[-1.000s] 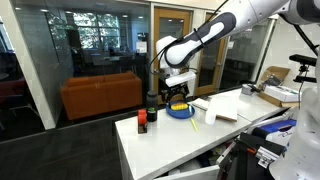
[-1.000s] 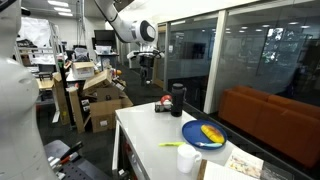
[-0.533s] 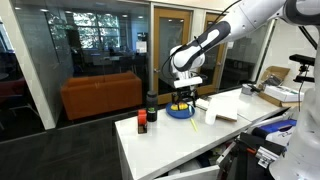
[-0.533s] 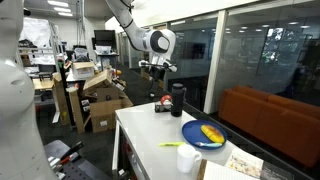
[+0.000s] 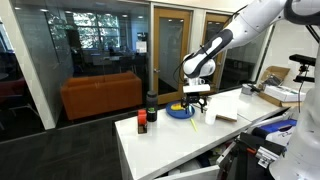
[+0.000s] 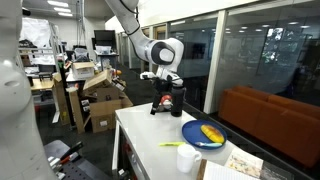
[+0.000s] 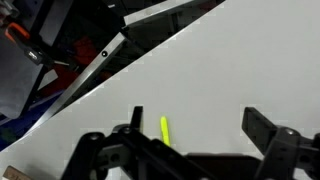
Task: Pick the marker and put it in the cup
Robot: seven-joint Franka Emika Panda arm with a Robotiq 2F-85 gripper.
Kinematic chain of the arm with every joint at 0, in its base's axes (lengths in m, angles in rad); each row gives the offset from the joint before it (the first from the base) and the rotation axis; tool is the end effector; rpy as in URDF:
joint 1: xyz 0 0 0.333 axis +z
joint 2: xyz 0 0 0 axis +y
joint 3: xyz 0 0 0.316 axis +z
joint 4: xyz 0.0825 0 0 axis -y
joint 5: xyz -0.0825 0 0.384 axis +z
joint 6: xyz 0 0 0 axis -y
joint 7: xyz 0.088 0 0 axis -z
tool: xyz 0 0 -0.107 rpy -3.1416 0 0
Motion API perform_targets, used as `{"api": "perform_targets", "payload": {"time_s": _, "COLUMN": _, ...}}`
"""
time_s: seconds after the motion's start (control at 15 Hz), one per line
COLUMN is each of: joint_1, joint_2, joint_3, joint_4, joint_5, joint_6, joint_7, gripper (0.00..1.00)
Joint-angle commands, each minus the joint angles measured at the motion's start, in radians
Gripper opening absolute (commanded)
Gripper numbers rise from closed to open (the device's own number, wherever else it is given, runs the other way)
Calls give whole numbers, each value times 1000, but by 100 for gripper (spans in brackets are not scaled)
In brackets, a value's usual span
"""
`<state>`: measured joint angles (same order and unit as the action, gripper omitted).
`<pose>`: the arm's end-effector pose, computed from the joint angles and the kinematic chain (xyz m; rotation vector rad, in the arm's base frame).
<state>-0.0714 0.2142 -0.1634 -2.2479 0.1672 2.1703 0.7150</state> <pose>0.4947 -0.1127 0.2512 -2.6607 1.5690 0.4654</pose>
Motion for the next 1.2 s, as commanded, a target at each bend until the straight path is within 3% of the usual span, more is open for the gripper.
{"api": "perform_targets", "payload": {"time_s": 0.0, "joint_1": -8, "joint_2": -5, "joint_3": -1, "joint_4": -9, "joint_5": 6, "joint_6": 5, "joint_7": 5, "gripper": 100}}
{"api": "perform_targets", "payload": {"time_s": 0.4, "joint_1": -12, "joint_2": -28, "joint_3": -3, "joint_4": -30, "joint_5": 15, "joint_6": 10, "joint_7": 20, "gripper": 100}}
{"api": "perform_targets", "payload": {"time_s": 0.6, "joint_1": 10, "joint_2": 24, "joint_3": 11, "joint_4": 10, "joint_5": -5, "joint_6": 14, "joint_7": 56, "gripper": 100}}
{"api": "perform_targets", "payload": {"time_s": 1.13, "joint_1": 12, "joint_2": 174, "joint_3": 8, "joint_4": 28, "joint_5": 28, "joint_6": 213, "joint_7": 33, "gripper": 100}}
